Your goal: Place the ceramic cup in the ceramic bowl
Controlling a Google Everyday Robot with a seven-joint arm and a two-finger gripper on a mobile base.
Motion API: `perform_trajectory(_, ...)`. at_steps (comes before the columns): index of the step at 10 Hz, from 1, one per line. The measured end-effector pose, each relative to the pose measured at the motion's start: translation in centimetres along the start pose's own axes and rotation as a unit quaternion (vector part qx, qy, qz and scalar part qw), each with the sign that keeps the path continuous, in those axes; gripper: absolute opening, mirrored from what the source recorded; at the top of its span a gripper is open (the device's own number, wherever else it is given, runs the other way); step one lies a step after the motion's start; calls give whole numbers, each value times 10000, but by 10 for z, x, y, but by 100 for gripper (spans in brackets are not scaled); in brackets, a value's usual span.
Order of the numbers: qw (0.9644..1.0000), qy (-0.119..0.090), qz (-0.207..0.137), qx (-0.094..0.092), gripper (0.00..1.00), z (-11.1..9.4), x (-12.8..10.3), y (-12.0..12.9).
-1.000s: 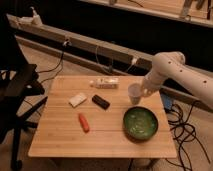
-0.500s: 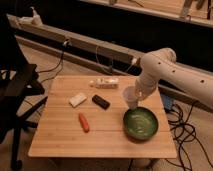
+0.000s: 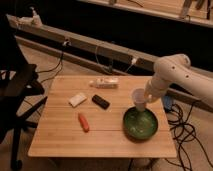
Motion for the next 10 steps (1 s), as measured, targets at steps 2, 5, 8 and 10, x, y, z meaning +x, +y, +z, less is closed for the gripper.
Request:
perform_trajectory(2, 10000, 70, -3, -22, 30, 1, -7, -11)
perform_trajectory(5, 9999, 27, -55, -87, 30, -5, -6, -5)
perform_trajectory(8, 9999, 85, -100, -84, 30, 14, -21, 9)
perform_trajectory(10, 9999, 73, -65, -55, 30, 15, -20, 10)
